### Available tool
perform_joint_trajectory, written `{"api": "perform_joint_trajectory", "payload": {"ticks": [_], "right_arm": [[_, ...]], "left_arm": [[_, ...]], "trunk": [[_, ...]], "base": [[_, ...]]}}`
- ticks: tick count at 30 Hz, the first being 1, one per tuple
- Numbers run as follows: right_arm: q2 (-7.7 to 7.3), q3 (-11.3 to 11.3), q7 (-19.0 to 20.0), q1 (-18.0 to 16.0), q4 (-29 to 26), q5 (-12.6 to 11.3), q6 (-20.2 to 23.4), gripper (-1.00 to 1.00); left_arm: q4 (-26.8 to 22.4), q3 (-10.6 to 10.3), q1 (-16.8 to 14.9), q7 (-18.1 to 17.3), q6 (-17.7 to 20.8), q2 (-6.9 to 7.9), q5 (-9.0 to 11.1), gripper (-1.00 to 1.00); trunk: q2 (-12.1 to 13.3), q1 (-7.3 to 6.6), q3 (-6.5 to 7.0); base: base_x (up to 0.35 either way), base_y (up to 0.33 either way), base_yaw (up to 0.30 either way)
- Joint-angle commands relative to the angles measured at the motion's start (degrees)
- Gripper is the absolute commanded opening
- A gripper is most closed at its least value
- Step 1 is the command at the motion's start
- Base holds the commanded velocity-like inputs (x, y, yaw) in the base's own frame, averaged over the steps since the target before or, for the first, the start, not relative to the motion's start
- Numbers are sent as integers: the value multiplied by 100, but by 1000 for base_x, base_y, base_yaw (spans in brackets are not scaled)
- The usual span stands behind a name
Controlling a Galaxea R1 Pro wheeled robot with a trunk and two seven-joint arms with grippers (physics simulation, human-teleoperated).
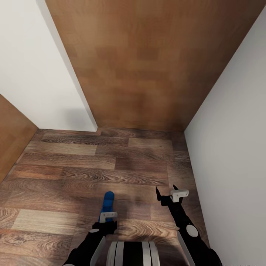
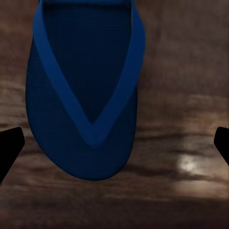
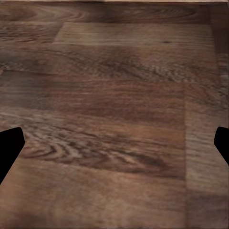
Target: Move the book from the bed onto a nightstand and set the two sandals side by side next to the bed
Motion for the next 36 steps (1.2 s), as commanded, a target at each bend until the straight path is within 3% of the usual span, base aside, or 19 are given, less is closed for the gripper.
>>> {"api": "perform_joint_trajectory", "payload": {"ticks": [1,5,36], "right_arm": [[1,-6,22,-2,4,-4,-15,100],[-4,-22,26,-2,6,-10,-13,100],[-8,-23,28,-2,6,-12,-4,100]], "left_arm": [[-11,-4,0,21,33,-1,1,100],[-11,-6,0,21,33,-1,-2,100],[-37,11,0,39,26,-1,2,100]], "trunk": [[-3,1,-26],[-8,12,-115],[-8,12,-115]], "base": [[0,0,0],[0,0,0],[45,1,0]]}}
